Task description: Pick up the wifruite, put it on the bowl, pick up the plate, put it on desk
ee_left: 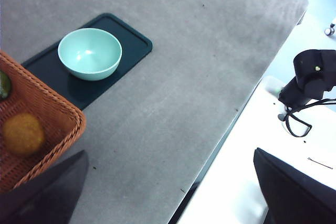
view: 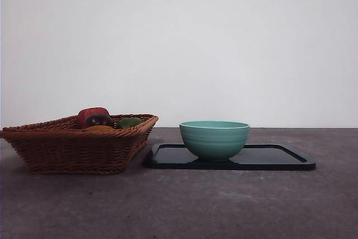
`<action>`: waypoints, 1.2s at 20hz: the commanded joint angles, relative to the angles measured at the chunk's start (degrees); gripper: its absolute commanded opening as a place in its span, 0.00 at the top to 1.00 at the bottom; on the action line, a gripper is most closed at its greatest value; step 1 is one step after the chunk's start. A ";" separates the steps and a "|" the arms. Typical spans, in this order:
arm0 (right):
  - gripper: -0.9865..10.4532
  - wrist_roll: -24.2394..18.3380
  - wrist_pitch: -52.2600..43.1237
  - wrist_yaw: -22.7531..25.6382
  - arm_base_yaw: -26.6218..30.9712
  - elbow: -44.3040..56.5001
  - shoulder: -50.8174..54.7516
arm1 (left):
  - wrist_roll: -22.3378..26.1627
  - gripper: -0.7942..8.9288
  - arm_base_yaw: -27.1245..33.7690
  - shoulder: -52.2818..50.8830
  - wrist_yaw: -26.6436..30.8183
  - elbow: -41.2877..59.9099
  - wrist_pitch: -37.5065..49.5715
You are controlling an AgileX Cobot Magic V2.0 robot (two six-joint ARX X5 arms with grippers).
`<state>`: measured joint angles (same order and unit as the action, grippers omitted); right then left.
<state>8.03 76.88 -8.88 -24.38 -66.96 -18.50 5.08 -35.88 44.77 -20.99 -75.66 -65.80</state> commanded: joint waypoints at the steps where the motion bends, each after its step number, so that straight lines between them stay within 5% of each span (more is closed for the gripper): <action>1: 0.39 0.98 4.15 0.13 -0.35 -0.55 -0.26 | -0.02 0.40 -0.48 -3.56 -0.13 1.36 0.87; 14: 0.39 10.08 3.83 -3.50 -0.35 -0.55 -4.92 | -0.17 0.40 -0.59 -8.11 -0.09 3.45 2.03; 24: 0.39 10.49 -19.02 -11.85 -0.39 -0.68 -29.33 | -0.15 0.40 -0.81 -8.24 -0.09 3.45 1.97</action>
<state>17.78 58.22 -20.51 -24.38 -66.83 -46.41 5.04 -36.25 36.32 -20.99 -71.70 -64.47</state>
